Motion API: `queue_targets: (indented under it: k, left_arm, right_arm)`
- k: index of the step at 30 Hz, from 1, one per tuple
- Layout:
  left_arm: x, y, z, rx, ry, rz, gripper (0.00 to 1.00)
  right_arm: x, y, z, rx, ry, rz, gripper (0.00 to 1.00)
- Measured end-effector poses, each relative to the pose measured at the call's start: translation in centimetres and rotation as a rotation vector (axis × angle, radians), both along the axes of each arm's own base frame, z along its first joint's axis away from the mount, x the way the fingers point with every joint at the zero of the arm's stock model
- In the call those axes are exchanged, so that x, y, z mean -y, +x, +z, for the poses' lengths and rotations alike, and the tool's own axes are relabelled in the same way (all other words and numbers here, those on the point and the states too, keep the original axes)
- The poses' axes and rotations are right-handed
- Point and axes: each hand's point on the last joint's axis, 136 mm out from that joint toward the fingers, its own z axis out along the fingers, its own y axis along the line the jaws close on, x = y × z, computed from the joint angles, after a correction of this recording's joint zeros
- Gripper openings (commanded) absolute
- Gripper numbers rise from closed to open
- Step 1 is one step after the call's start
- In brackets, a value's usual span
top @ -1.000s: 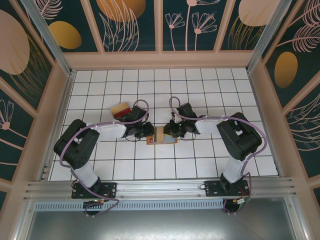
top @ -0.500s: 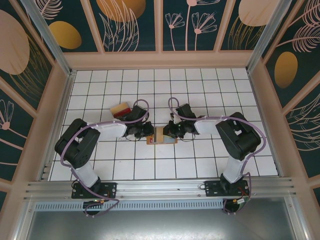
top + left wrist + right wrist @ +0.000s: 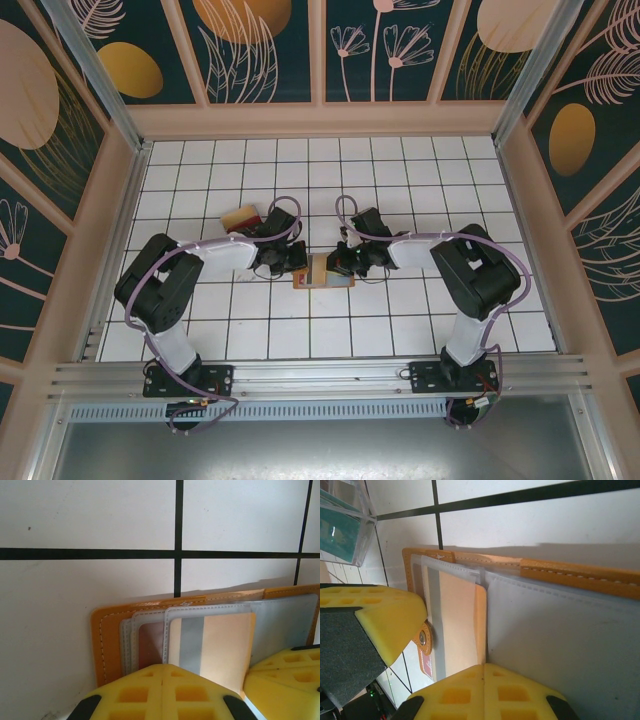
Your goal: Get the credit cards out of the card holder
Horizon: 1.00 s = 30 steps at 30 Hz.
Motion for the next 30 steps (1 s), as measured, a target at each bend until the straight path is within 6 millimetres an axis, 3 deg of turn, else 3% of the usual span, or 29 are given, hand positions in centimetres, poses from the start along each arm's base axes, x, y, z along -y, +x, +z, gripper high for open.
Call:
queue_targets:
  k: [15, 20, 30]
  left_arm:
    - [0.0, 0.0, 0.0, -0.001, 0.0, 0.0, 0.0]
    - [0.0, 0.0, 0.0, -0.001, 0.0, 0.0, 0.0]
    - [0.0, 0.0, 0.0, -0.001, 0.0, 0.0, 0.0]
  right_arm:
    - [1.3, 0.7, 0.1, 0.007, -0.007, -0.024, 0.0]
    - [1.3, 0.7, 0.1, 0.008, 0.0, -0.022, 0.15]
    - [0.8, 0.8, 0.3, 0.016, 0.019, -0.016, 0.17]
